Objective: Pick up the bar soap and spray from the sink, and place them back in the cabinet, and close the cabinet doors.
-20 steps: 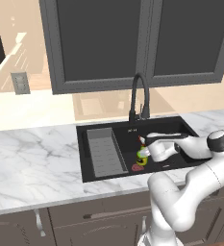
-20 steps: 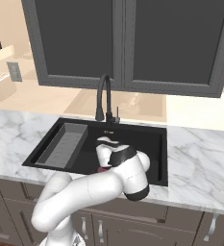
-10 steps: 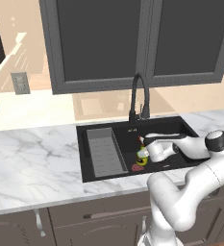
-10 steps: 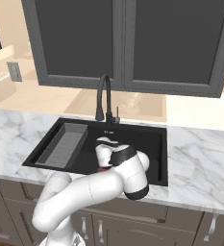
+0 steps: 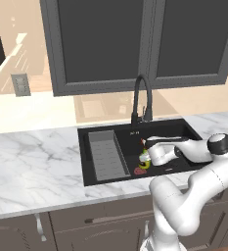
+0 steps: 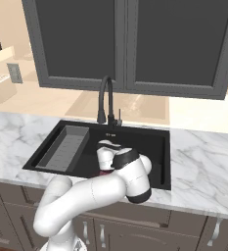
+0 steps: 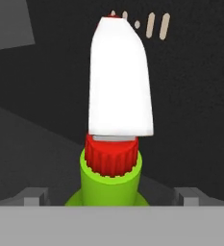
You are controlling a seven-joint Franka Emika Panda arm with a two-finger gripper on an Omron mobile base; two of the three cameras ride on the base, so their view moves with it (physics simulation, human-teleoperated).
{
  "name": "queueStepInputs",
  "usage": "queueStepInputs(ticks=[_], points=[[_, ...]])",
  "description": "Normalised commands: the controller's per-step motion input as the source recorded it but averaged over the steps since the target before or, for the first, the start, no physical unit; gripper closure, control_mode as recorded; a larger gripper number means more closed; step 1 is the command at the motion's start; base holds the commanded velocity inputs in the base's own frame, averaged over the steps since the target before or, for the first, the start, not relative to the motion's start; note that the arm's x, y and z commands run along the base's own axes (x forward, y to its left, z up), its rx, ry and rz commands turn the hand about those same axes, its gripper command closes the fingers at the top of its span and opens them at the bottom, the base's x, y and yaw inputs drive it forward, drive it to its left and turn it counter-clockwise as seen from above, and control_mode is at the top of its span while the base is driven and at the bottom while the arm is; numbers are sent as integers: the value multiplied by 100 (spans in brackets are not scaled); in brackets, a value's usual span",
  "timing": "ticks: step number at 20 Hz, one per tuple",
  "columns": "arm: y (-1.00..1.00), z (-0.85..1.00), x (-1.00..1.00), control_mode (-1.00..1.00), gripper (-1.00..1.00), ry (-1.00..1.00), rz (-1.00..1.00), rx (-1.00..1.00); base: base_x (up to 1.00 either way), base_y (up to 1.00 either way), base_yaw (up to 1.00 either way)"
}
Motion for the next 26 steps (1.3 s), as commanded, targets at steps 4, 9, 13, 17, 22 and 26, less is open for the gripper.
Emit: queueStepInputs(ticks=[4, 9, 13, 17, 22, 26], points=[[0, 0, 1, -100, -100, 1, 0, 0, 0, 0, 0], [0, 0, 2, -100, -100, 0, 0, 0, 0, 0, 0], [0, 0, 1, -100, -100, 0, 0, 0, 0, 0, 0], [0, 0, 3, -100, -100, 0, 0, 0, 0, 0, 0], [5, -2, 3, -100, -100, 2, 0, 0, 0, 0, 0], [0, 0, 0, -100, -100, 0, 0, 0, 0, 0, 0]])
